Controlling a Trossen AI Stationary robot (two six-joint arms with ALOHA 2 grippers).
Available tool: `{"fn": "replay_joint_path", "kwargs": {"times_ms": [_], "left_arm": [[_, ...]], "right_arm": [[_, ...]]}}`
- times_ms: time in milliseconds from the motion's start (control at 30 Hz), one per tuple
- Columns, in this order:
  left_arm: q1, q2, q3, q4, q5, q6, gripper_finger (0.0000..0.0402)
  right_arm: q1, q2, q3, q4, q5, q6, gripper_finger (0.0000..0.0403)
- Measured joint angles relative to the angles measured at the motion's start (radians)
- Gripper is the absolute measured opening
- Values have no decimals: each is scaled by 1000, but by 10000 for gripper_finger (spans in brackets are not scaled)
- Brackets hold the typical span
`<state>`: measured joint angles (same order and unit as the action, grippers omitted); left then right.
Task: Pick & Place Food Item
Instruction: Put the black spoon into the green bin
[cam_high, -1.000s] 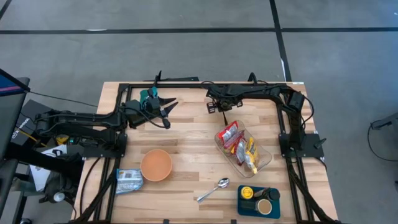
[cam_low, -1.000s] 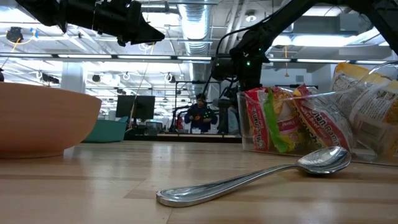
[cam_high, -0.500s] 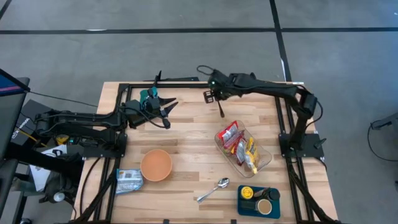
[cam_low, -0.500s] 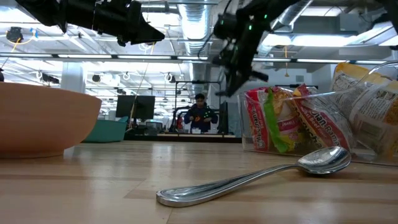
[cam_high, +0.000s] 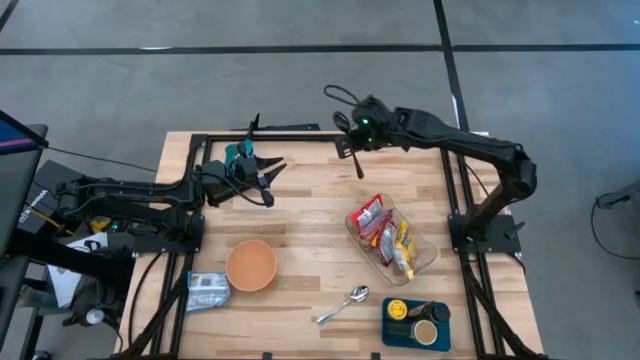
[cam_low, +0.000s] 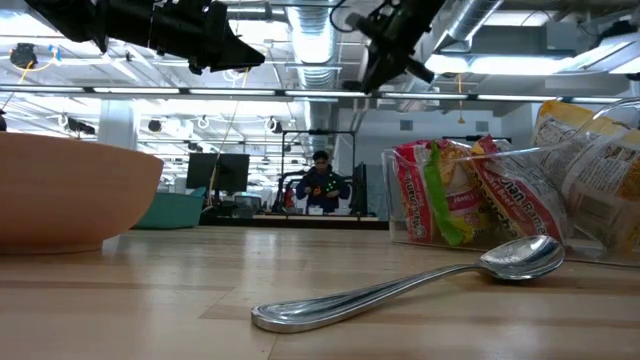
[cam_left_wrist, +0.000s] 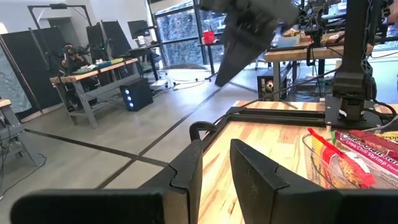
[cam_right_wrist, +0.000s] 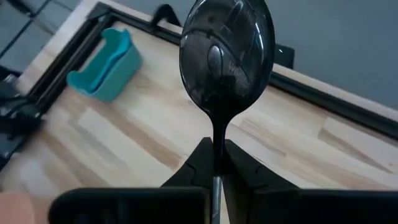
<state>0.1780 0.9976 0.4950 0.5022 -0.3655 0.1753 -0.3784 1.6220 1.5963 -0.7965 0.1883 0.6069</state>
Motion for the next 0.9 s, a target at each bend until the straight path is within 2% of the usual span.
{"fn": "replay_joint_path", "kwargs": {"times_ms": [233, 433, 767, 900], "left_arm": [[0, 0, 0, 0, 0, 0, 76], [0, 0, 0, -1, 0, 0, 76], [0, 0, 0, -31, 0, -3, 76], [0, 0, 0, -76, 20, -70, 76]], "right_arm": [[55, -38, 0, 4, -12, -49, 7], [99, -31, -14, 58, -87, -109, 7], [115, -33, -258, 480, -324, -63, 8], [115, -33, -335, 651, -398, -31, 8]]}}
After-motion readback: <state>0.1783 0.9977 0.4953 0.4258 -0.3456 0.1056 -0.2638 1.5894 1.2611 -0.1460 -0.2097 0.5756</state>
